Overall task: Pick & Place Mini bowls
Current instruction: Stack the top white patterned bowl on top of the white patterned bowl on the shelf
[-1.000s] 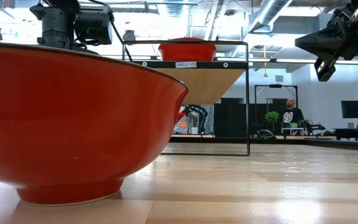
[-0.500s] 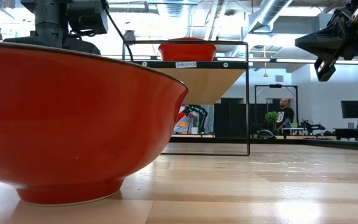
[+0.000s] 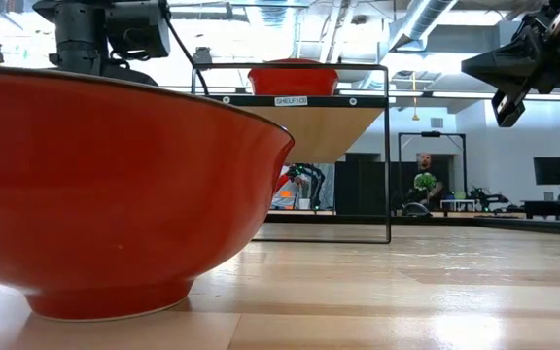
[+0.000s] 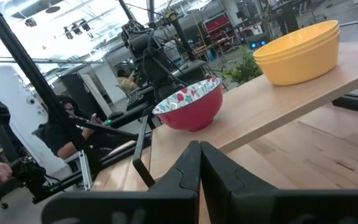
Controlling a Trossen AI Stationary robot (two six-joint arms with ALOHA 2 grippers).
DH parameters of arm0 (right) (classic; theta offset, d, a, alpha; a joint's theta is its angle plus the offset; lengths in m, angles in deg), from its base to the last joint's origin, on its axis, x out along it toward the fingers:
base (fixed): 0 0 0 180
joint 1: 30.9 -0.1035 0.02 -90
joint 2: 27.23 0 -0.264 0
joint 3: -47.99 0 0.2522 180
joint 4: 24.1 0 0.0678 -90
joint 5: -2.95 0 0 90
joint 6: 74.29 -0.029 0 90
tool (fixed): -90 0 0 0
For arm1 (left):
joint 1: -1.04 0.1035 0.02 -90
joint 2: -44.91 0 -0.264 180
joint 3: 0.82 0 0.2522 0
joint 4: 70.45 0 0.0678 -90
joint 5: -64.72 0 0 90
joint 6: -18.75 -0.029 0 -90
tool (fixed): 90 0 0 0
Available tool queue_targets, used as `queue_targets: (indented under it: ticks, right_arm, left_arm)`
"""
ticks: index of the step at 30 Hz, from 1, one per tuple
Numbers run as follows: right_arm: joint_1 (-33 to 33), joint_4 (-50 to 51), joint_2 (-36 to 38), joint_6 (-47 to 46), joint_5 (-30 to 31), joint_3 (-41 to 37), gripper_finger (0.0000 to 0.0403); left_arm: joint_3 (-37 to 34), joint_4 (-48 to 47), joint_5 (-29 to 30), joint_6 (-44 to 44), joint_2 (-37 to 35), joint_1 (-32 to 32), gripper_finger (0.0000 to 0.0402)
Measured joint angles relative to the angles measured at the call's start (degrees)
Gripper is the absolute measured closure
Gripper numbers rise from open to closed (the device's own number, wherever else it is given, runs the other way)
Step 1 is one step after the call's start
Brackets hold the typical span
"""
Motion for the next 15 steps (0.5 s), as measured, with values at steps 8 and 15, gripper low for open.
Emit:
queue_targets:
  ticks: [8, 15]
  right_arm:
    - [0.00, 0.00, -0.02, 0.00, 0.00, 0.00, 0.0403]
    - [0.02, 0.00, 0.00, 0.00, 0.06, 0.00, 0.0403]
  left_arm:
    - [0.02, 0.42, -0.29, -0.07, 3.41, -1.67, 0.0280]
    - [0.02, 0.57, 0.02, -0.03, 5.90, -2.19, 0.0280]
